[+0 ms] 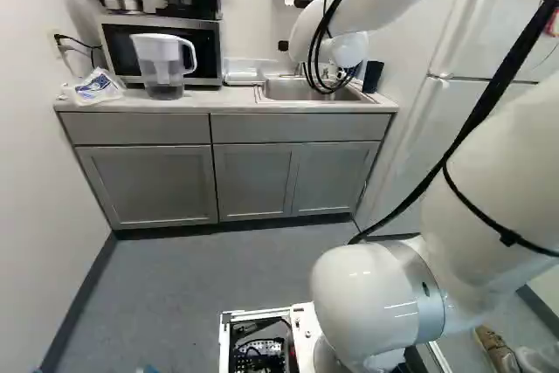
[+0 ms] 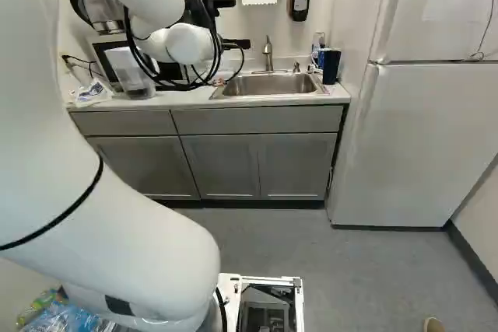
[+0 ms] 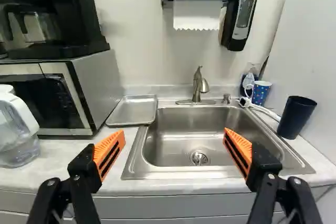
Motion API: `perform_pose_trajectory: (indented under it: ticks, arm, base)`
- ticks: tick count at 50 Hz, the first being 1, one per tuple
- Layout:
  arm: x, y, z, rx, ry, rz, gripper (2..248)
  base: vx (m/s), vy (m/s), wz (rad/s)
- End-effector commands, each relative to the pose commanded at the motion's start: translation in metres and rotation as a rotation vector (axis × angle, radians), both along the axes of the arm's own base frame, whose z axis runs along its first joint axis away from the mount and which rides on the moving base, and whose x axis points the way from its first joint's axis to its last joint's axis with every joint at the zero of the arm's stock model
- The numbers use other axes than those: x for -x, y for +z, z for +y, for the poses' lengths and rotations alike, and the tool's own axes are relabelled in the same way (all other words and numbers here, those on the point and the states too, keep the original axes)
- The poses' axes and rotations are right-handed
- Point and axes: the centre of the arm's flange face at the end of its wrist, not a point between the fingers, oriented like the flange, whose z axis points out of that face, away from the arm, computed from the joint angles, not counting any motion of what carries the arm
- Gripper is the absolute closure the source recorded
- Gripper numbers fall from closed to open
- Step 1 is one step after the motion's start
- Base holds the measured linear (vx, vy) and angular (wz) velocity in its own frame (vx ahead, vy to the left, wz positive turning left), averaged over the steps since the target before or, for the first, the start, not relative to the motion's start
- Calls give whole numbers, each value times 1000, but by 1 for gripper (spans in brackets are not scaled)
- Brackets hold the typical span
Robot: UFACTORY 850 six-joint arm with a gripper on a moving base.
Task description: Rinse the cup and place it in the tray
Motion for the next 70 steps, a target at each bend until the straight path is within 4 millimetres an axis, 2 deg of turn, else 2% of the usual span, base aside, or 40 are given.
perform_pose_trajectory:
  ticks: [70]
  arm:
    - [-30, 66, 0, 0, 0, -17, 3]
  base:
    - [0, 0, 0]
